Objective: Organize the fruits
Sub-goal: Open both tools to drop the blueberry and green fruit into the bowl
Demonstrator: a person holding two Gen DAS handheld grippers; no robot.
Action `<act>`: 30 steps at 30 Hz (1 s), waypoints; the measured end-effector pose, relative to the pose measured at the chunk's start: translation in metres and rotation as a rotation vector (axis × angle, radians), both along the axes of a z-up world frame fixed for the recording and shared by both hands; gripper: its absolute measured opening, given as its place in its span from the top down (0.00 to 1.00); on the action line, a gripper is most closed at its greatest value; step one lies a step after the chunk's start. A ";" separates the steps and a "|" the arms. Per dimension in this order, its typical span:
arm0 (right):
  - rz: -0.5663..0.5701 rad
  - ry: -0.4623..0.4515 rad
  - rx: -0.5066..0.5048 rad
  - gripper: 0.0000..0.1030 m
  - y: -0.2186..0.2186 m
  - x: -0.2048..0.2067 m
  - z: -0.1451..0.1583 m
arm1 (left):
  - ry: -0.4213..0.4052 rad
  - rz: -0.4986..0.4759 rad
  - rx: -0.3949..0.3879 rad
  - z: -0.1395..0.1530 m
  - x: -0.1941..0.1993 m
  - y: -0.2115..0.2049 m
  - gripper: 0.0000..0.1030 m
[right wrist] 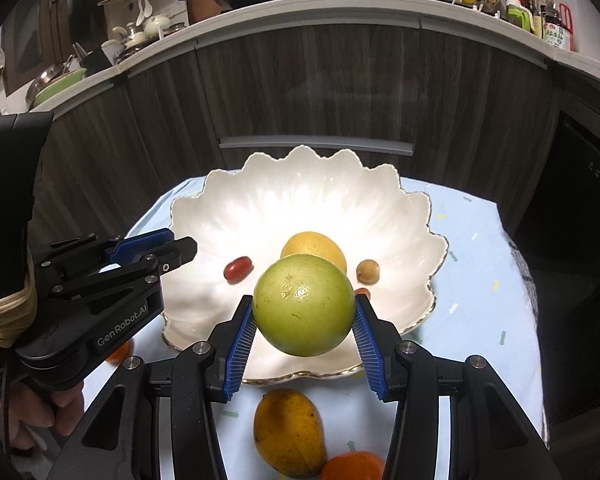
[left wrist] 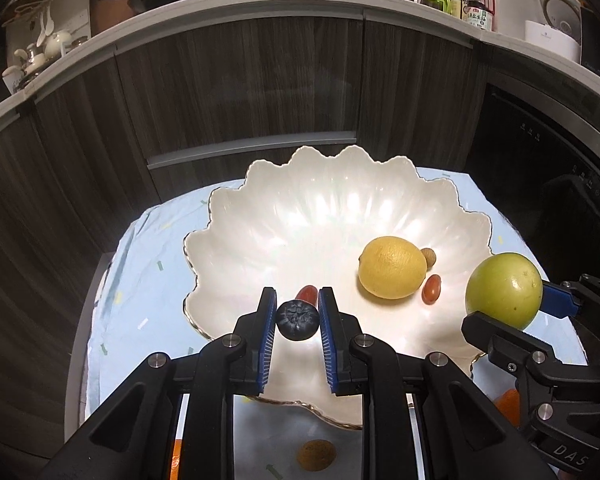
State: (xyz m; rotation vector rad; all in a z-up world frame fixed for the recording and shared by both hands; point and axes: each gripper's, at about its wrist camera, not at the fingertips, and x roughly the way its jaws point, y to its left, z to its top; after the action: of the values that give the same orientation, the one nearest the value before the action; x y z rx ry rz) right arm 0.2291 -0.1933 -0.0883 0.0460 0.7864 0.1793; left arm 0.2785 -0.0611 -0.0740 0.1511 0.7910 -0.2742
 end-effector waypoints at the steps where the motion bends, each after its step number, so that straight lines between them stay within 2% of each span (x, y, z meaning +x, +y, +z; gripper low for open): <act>1: 0.003 0.004 0.000 0.52 0.000 0.001 -0.001 | 0.001 0.001 0.000 0.000 0.000 0.000 0.69; 2: 0.008 0.009 0.004 0.52 0.001 0.002 -0.002 | -0.002 0.003 0.002 0.000 -0.001 0.000 0.62; 4: 0.018 0.023 0.016 0.52 0.001 0.004 -0.004 | -0.012 0.012 0.020 0.000 -0.002 0.000 0.55; 8: 0.017 0.046 0.017 0.52 0.001 0.005 -0.008 | -0.009 0.030 0.029 0.000 -0.003 0.003 0.51; 10: 0.014 0.043 0.020 0.44 0.001 0.003 -0.007 | -0.012 0.039 0.032 0.001 -0.003 0.006 0.46; 12: -0.004 0.018 0.003 0.28 0.001 0.000 -0.003 | -0.020 0.045 0.036 0.003 -0.006 0.007 0.44; 13: -0.008 0.007 0.000 0.27 0.001 -0.001 -0.001 | -0.021 0.047 0.037 0.005 -0.006 0.008 0.43; 20: -0.016 -0.021 -0.005 0.27 0.001 -0.011 0.010 | -0.039 0.061 0.027 0.017 -0.015 0.013 0.34; 30: -0.037 -0.070 -0.016 0.27 0.003 -0.039 0.033 | -0.082 0.080 0.028 0.038 -0.042 0.024 0.28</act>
State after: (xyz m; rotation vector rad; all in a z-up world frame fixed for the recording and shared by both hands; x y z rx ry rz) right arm 0.1903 -0.1900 -0.0553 0.0387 0.7163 0.1387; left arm 0.2368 -0.0374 -0.0364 0.1560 0.7180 -0.1806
